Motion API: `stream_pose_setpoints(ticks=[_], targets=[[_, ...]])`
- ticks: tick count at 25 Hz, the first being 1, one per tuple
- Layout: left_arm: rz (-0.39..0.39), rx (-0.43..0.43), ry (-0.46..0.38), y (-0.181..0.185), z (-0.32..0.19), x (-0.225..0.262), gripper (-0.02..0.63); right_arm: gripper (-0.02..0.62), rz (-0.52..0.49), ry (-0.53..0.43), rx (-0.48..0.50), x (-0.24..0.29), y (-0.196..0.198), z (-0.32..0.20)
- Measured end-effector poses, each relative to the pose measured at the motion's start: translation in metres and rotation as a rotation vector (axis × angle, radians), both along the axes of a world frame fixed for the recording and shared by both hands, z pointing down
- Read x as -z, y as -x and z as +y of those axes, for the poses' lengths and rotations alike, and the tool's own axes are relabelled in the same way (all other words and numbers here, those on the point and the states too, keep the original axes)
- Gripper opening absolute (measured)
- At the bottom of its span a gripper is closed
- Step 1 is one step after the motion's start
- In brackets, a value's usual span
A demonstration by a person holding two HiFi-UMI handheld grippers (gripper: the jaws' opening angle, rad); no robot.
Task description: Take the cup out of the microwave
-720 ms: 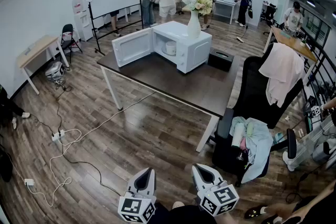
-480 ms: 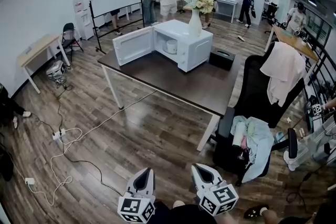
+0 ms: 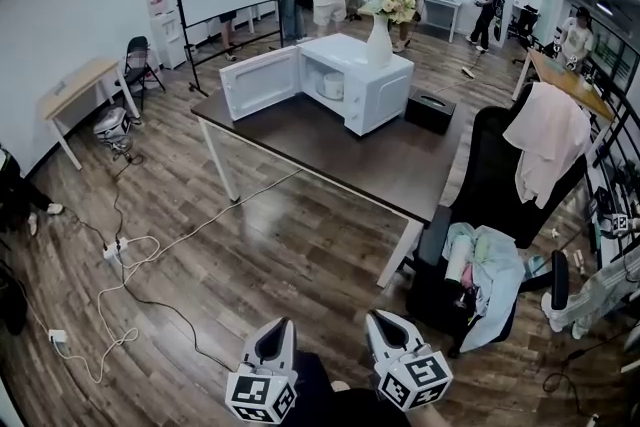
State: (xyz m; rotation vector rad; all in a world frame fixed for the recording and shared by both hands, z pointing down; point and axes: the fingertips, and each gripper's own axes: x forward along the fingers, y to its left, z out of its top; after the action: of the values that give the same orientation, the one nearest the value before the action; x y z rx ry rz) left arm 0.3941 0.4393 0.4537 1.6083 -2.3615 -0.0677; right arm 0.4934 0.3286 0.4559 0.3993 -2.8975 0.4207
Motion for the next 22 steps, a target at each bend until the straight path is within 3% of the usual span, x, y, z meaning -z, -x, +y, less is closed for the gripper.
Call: stream_pose_setpoints(ticks=[9,16,19,22], targets=[[0.001,0.0,0.018,0.024,-0.032,-0.005,0.006,-0.005,0.0,0.034,0.007,-0.001,0.027,-0.022],[0.013,0.04,0.025,0.074,-0.064,-0.008,0.011,-0.005,0.014,0.055,-0.001,-0.007,0.068,-0.057],[0.021,0.037,0.03,0.098,-0.08,-0.006,0.126,-0.005,0.02,0.058,0.003,-0.005,0.094,-0.074],[0.013,0.037,0.035,0.125,-0.095,-0.003,0.149,-0.005,0.021,0.056,0.004,0.0,0.121,-0.089]])
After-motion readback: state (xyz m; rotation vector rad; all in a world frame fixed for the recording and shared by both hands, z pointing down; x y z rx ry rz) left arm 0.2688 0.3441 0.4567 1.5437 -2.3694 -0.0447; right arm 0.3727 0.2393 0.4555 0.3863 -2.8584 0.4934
